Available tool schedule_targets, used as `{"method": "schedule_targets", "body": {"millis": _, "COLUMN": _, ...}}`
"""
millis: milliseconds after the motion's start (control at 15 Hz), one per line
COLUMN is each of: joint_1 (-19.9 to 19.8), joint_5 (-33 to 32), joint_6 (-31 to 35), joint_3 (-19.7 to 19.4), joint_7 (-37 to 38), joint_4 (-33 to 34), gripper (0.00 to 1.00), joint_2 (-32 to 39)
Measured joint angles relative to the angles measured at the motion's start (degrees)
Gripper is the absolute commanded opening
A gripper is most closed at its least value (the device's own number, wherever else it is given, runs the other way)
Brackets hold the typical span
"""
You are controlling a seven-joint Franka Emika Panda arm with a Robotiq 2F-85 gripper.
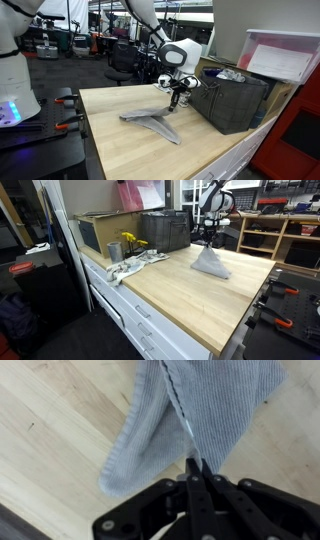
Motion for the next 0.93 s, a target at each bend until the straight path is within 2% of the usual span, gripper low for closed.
{"method": "schedule_targets", "body": {"millis": 333, "joint_1": -1.53, "joint_5": 0.0, "joint_6": 0.0, "joint_3": -1.49, "joint_7": 4.69, "joint_4": 2.62, "gripper": 0.01, "joint_2": 3.02}}
{"method": "schedule_targets", "body": {"millis": 867, "joint_1": -1.74, "joint_5": 1.23, "joint_6": 0.03, "joint_3": -2.58, "joint_7": 14.56, "joint_4": 1.92, "gripper": 0.01, "joint_2": 6.16}}
{"method": "schedule_targets", "body": {"millis": 933, "joint_1": -1.85, "joint_5": 1.38, "joint_6": 0.04, "joint_3": -2.99, "joint_7": 15.97, "joint_4": 1.87, "gripper": 0.28, "joint_2": 6.51}}
